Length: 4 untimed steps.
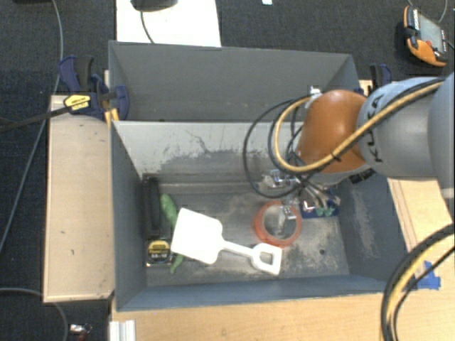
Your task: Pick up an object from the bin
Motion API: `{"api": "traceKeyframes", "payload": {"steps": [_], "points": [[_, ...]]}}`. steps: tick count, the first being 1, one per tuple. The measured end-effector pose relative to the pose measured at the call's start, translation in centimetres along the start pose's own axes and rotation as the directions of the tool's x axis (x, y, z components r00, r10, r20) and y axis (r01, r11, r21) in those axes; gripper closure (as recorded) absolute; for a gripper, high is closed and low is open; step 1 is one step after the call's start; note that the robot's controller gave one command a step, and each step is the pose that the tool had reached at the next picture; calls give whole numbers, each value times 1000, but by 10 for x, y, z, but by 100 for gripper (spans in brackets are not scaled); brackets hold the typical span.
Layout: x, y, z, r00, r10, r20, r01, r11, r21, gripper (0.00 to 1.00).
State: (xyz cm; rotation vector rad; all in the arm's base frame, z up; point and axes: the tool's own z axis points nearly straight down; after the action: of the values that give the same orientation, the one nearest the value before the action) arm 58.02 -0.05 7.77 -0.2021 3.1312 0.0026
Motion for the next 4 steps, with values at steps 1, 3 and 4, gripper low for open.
{"api": "traceKeyframes", "payload": {"steps": [1, 3, 4], "points": [[0, 1, -2, 963, 270, 4, -270, 963, -1, 0], [9, -16, 5, 972, 236, 3, -236, 972, -2, 0], [11, -37, 2, 996, 86, 6, -86, 996, -1, 100]]}}
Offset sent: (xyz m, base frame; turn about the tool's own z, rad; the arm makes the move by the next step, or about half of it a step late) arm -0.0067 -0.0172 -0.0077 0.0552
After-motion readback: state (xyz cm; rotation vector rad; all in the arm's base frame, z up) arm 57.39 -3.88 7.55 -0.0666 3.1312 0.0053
